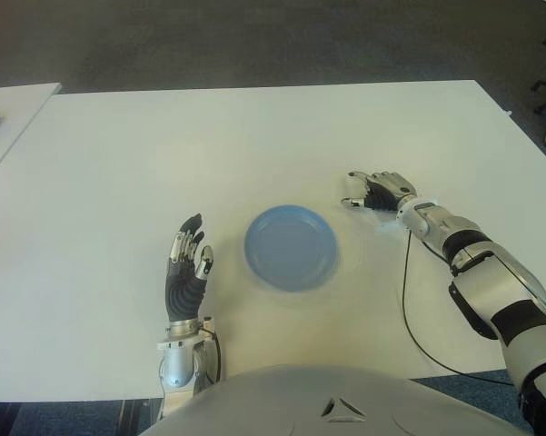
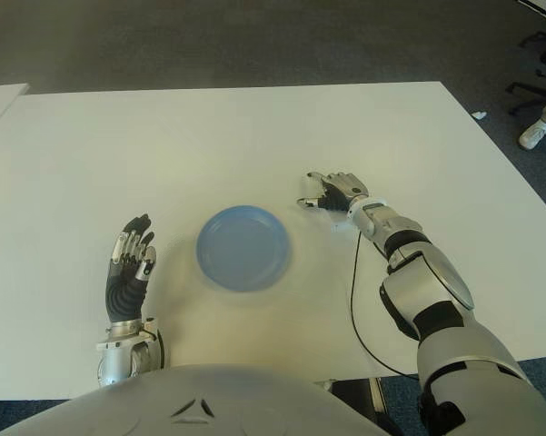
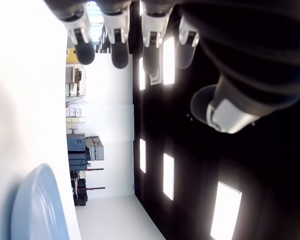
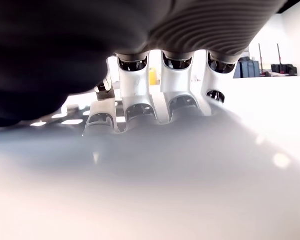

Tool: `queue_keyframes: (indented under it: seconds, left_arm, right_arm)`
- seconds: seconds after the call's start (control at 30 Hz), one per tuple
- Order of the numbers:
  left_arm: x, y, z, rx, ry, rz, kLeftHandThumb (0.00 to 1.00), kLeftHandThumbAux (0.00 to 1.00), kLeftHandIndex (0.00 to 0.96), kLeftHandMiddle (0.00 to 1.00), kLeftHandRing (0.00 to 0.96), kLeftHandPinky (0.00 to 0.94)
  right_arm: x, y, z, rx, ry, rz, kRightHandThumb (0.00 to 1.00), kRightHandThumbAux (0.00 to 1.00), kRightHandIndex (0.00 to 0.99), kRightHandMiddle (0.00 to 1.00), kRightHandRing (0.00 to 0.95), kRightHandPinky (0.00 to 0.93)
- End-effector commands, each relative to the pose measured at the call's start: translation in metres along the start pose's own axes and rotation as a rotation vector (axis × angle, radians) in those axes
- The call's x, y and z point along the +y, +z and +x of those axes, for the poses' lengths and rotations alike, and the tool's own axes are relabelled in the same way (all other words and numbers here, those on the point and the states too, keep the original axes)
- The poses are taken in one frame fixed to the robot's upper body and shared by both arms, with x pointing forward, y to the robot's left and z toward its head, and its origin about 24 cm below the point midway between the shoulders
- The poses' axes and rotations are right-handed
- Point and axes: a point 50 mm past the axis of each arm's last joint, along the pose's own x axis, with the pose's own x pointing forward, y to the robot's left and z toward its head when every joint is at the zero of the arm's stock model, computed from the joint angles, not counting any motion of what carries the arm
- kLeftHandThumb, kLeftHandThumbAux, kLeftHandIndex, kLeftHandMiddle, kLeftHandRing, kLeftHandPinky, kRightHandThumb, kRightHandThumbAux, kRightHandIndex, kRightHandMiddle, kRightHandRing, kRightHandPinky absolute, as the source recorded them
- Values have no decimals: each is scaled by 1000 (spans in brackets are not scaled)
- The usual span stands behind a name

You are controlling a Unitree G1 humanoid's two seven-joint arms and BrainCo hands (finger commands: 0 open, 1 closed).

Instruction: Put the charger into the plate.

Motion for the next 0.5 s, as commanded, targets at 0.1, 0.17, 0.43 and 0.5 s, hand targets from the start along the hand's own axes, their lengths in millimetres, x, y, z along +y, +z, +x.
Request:
queue_keyframes:
  seconds: [0.1,0.17,0.43,0.5]
  left_arm:
    - [-1,-3,12,-24,-26,10,226,572,135,133,110,123]
    - [-1,-3,12,-27,-26,9,226,574,136,134,112,123]
    - [-2,-4,14,-35,-32,1,227,580,134,131,110,120]
    - [-2,-4,14,-36,-33,-1,226,582,133,130,109,119]
  right_arm:
    - [2,2,0,-25,22,-30,177,147,0,0,0,0]
    - [2,2,0,-30,19,-34,177,147,0,0,0,0]
    - [0,3,0,-39,10,-34,179,148,0,0,0,0]
    - [-1,3,0,-39,10,-33,180,147,0,0,0,0]
